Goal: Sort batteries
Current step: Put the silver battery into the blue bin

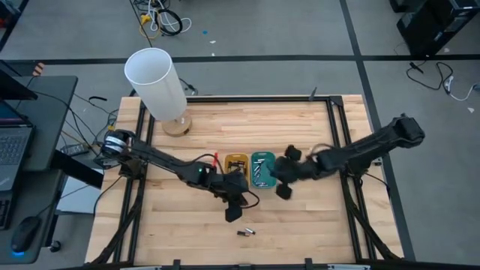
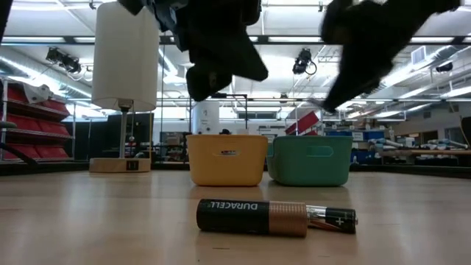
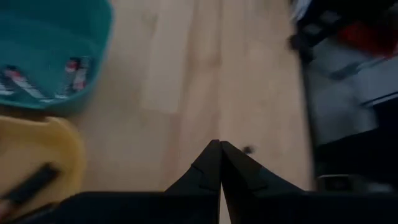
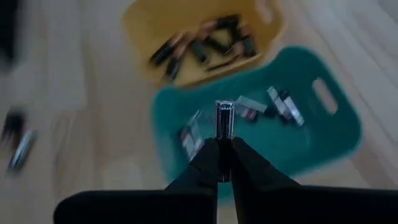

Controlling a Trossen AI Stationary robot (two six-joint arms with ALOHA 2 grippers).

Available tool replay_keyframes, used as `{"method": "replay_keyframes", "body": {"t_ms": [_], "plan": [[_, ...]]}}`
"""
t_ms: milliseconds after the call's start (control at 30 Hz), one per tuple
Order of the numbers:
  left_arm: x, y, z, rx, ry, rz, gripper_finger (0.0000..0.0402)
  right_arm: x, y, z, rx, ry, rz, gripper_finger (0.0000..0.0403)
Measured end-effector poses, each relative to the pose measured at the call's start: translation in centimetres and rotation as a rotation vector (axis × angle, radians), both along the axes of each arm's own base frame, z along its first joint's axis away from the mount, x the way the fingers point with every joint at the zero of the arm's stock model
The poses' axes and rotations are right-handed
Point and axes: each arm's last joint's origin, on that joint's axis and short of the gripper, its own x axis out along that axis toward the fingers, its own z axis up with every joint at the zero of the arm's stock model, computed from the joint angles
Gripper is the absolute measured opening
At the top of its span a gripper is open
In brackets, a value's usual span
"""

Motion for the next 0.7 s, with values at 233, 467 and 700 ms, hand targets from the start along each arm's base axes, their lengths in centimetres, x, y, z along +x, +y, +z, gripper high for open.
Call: {"method": "replay_keyframes", "body": {"t_ms": [233, 467, 700], "plan": [[-0.9, -1.2, -1.4, -0.077, 0.006, -0.002, 0.0017, 2.0, -1.8, -1.0, 0.039, -0.065, -0.14, 0.0047], [-1.4, -2.1, -1.8, 0.028, -0.036, -0.072, 0.002, 2.0, -1.8, -1.0, -0.006, -0.054, -0.092, 0.0132], [-1.3, -2.6, -1.4, 0.151, -0.139, -0.17, 0.006, 3.0, -0.1, 1.6, 0.122, -0.143, -0.122, 0.0188]]}}
